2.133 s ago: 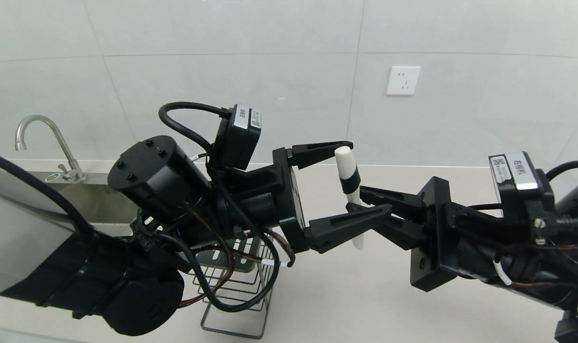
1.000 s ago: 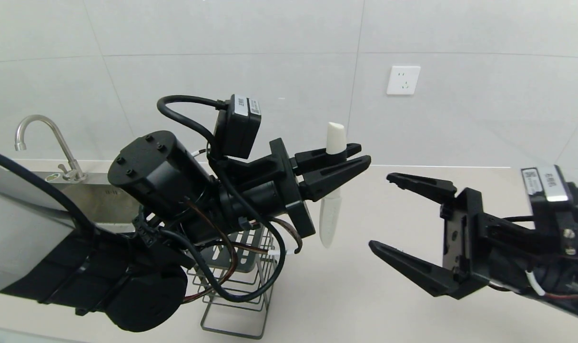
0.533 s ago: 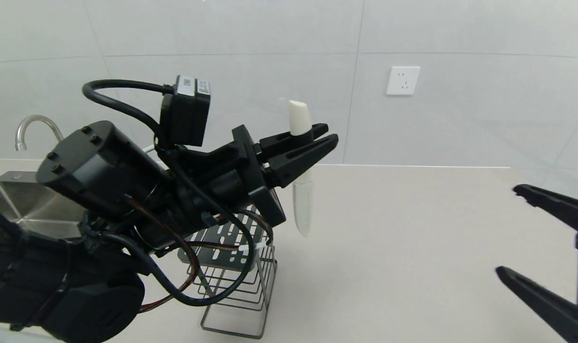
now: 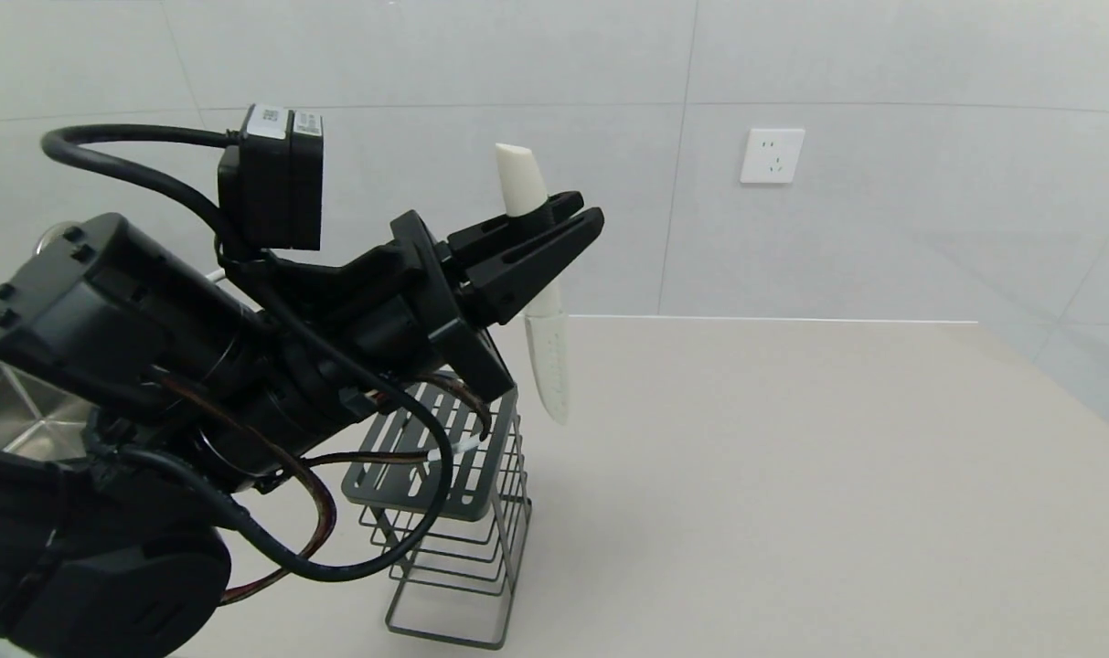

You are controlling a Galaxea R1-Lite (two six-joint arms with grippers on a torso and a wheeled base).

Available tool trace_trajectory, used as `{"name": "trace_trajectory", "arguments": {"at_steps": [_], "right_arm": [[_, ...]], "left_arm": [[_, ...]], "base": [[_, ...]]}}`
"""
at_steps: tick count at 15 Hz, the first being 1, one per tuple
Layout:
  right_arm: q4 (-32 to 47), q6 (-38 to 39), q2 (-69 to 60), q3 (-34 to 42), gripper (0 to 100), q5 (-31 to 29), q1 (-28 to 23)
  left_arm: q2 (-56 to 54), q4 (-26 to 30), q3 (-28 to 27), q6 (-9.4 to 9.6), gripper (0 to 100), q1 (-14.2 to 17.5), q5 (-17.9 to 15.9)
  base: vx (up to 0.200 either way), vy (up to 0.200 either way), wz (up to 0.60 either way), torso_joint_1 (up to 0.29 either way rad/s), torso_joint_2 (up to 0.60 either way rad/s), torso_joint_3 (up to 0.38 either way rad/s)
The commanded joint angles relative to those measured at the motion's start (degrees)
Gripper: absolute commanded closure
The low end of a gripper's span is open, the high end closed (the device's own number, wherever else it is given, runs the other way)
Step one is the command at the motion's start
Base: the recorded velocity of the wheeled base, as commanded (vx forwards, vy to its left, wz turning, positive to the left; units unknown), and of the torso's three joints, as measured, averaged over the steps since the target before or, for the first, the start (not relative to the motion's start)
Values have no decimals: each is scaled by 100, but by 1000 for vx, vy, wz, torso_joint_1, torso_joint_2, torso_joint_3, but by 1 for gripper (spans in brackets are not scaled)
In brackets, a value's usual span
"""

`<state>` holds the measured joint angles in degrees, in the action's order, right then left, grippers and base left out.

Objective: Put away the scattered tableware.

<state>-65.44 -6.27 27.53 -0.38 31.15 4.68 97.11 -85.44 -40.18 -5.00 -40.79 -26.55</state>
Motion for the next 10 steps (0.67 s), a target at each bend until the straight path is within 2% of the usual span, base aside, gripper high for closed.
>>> {"name": "trace_trajectory", "arguments": {"at_steps": [1, 3, 4, 5, 7, 9, 10], "right_arm": [[1684, -50, -1979, 38, 0, -170, -354], [2809, -182, -2753, 38, 0, -179, -459], [2923, -138, -2753, 38, 0, -241, -459], [3538, -129, -2753, 38, 0, -548, -451], [4953, -50, -2753, 38, 0, -1401, -459], [6043, 205, -2753, 38, 0, -1436, -459], [6245, 319, -2753, 38, 0, -1454, -459]], "left_arm": [[-87, 1, 1, -1, 100, 1, 1], [-96, 1, -7, 8, 100, 18, 1], [-96, 19, 1, 34, 100, 54, 1], [-105, 89, -7, 139, 100, 98, 1], [-105, 116, -78, 175, 100, 150, 45], [-166, 248, -201, 175, 100, 159, 133], [-219, 423, -201, 201, 100, 159, 194]], "base": [[0, 0, 0, 0, 0, 0], [0, 0, 0, 0, 0, 0], [0, 0, 0, 0, 0, 0], [0, 0, 0, 0, 0, 0], [0, 0, 0, 0, 0, 0], [0, 0, 0, 0, 0, 0], [0, 0, 0, 0, 0, 0]]}}
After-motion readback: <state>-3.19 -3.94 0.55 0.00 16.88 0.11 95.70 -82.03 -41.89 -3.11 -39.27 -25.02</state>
